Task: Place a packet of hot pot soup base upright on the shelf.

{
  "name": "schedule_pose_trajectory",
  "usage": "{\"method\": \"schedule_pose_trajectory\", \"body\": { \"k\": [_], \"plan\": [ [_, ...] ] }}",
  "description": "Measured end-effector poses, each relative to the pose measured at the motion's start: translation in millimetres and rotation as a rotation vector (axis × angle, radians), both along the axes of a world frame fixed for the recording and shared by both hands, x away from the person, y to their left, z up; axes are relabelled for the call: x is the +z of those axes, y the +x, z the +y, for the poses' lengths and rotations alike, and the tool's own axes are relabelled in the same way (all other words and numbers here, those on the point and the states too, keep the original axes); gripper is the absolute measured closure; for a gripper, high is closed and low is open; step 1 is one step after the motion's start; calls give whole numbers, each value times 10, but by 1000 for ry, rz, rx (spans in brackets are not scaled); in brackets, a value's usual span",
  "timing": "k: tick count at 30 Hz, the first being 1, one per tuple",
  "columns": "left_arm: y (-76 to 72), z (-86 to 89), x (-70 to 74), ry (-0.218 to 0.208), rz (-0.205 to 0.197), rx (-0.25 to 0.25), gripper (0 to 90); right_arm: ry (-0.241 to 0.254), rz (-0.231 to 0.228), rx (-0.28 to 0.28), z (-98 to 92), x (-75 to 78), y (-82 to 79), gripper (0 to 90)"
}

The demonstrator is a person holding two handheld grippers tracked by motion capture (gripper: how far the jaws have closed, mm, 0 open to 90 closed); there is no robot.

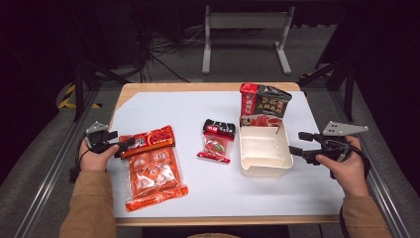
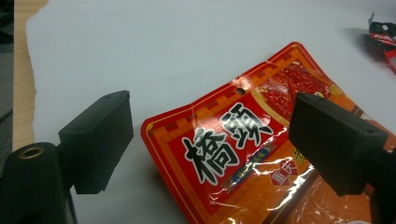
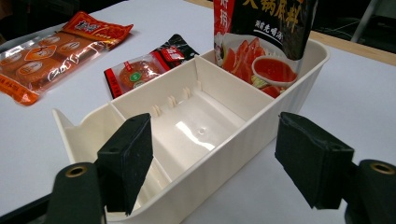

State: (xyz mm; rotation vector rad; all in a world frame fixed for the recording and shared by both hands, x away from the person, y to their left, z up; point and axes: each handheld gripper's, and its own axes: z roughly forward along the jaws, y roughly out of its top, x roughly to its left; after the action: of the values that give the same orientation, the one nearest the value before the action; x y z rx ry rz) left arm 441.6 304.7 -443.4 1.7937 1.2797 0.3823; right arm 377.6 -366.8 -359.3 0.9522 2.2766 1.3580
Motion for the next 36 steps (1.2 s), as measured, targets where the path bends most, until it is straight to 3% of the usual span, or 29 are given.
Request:
{"method": "schedule_pose_trajectory", "body": {
  "k": [5,17,20,23,30,36],
  "plan": [
    [21,12,-67,-3,37,-6,163,1,-2,-2,2,2,-1,278],
    [44,12,-146,-14,78,-18,174,0,2,1,5,-8,5,276],
    [43,9,-150,-47,93,-38,214,1,5,4,13,-11,6,274],
    [41,4,-154,-55,102,-49,259,-2,7,8,25,-11,6,274],
    [20,-6,-120,-89,92,-76,339,-1,6,13,40,0,0,272],
    [7,-21,-96,-82,81,-90,401,0,9,14,41,-3,4,270]
  ]
}}
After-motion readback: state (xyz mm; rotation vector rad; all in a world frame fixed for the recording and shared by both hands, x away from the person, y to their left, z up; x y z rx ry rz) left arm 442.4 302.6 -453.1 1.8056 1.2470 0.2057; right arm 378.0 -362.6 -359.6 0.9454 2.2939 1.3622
